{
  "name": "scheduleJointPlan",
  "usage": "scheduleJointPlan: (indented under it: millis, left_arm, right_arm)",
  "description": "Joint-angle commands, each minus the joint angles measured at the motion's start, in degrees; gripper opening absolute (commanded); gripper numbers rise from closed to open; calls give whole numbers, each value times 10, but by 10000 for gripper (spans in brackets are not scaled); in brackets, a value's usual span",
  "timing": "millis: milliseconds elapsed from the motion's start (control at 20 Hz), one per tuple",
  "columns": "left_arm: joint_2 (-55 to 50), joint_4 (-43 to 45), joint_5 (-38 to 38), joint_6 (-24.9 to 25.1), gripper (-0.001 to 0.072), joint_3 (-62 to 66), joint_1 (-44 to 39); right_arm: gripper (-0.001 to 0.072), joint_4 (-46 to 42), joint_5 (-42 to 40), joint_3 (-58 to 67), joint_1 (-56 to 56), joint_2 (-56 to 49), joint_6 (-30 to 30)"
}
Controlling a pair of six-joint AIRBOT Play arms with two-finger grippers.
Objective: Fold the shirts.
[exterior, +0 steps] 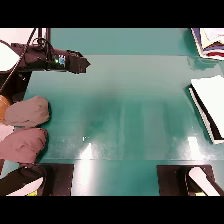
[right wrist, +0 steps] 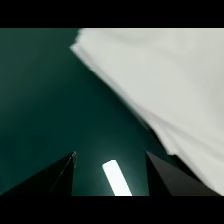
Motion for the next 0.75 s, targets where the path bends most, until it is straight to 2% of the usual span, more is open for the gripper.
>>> scheduleJointPlan:
  millis: [0, 50, 200, 250, 300, 450, 700]
  left_arm:
    - [0, 2, 6, -1, 25, 0, 0]
    - [0, 2, 5, -1, 25, 0, 0]
    - [0, 2, 5, -1, 26, 0, 0]
    - [0, 2, 5, -1, 26, 0, 0]
    - [0, 2, 5, -1, 25, 0, 0]
    - [0, 2, 5, -1, 26, 0, 0]
    - [0, 2, 5, -1, 26, 0, 0]
  right_arm:
    - [506, 65, -26, 19, 163, 2, 0]
    - [486, 64, -36, 19, 213, 2, 0]
    - [188, 59, -69, 19, 342, 2, -2]
    - [49, 59, -77, 19, 372, 2, -2]
    - [17, 59, -86, 19, 399, 2, -2]
    - [17, 59, -91, 19, 443, 2, -2]
    - [17, 61, -76, 19, 450, 2, -2]
